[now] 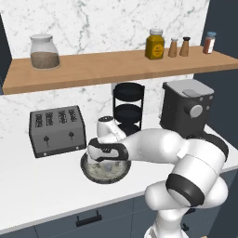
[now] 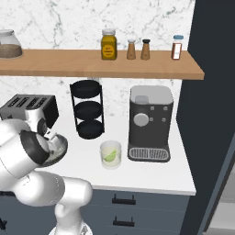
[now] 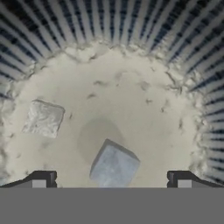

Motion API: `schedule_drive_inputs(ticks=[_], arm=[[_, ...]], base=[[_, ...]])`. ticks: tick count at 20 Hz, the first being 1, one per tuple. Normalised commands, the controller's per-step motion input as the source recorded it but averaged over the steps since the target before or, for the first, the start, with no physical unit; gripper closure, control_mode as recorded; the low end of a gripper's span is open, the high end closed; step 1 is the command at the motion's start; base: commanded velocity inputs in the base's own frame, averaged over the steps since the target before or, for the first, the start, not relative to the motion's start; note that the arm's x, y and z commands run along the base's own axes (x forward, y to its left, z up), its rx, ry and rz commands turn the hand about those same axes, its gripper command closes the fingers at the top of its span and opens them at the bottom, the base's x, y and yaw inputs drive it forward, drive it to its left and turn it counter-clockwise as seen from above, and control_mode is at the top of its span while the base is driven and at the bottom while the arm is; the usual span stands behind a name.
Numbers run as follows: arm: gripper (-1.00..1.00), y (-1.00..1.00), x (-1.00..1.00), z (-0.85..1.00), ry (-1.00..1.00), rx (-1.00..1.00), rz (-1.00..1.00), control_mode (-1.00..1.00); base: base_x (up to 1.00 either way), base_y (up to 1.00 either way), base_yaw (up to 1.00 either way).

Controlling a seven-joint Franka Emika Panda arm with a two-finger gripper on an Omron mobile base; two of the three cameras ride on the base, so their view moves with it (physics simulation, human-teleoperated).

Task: Grab a lemon wedge from the fridge and one ice cube from the ice bowl, and put them in the glass of lemonade.

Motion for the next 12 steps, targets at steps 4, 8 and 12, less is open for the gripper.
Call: schedule_drive_inputs(ticks=[4,8,12], arm=[[-1.00,0.00,0.00,-0.03,-0.06,0.00,0.00,-1.00],[-1.00,0.00,0.10,-0.21,-0.04,0.00,0.00,-1.00],[-1.00,0.00,0.04,-0.46,0.00,0.01,0.00,-1.00]], base=[[0.00,0.00,0.00],[0.00,0.00,0.00],[0.00,0.00,0.00]])
